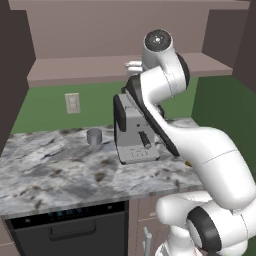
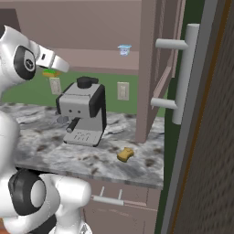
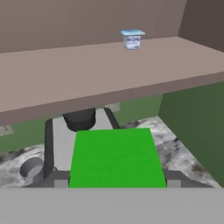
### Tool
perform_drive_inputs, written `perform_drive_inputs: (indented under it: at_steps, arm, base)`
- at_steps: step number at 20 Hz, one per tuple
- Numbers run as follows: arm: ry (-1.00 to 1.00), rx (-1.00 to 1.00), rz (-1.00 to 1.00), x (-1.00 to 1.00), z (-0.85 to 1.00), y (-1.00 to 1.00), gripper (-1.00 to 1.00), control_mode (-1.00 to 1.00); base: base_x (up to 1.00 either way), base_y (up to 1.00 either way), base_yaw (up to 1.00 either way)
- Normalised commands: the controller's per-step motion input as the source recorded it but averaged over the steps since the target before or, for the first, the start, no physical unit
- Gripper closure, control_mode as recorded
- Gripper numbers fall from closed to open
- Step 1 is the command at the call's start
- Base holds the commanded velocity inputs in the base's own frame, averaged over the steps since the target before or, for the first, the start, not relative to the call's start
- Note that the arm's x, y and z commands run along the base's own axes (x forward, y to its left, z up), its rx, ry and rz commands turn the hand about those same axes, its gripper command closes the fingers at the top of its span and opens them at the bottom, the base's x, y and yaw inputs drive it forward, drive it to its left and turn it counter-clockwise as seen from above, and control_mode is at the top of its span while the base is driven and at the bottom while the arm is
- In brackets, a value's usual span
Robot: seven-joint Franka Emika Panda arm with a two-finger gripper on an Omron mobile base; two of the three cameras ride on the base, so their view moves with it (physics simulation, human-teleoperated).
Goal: Pick the sponge and sponge from the cabinet and place them on the counter.
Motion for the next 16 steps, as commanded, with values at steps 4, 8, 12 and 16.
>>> perform_drive_inputs:
  at_steps: [4,8,12,16]
  arm:
    - [0.00,-0.01,0.07,-0.65,0.00,0.17,1.00,-1.00]
    - [0.00,-0.01,0.07,-0.60,-0.02,0.14,1.00,-1.00]
    - [0.00,-0.02,0.05,-0.47,-0.14,0.18,1.00,-1.00]
    - [0.00,-0.04,0.03,-0.33,-0.25,0.21,1.00,-1.00]
  base:
    - [0.00,0.00,0.00]
    - [0.00,0.00,0.00]
    - [0.00,0.00,0.00]
    - [0.00,0.00,0.00]
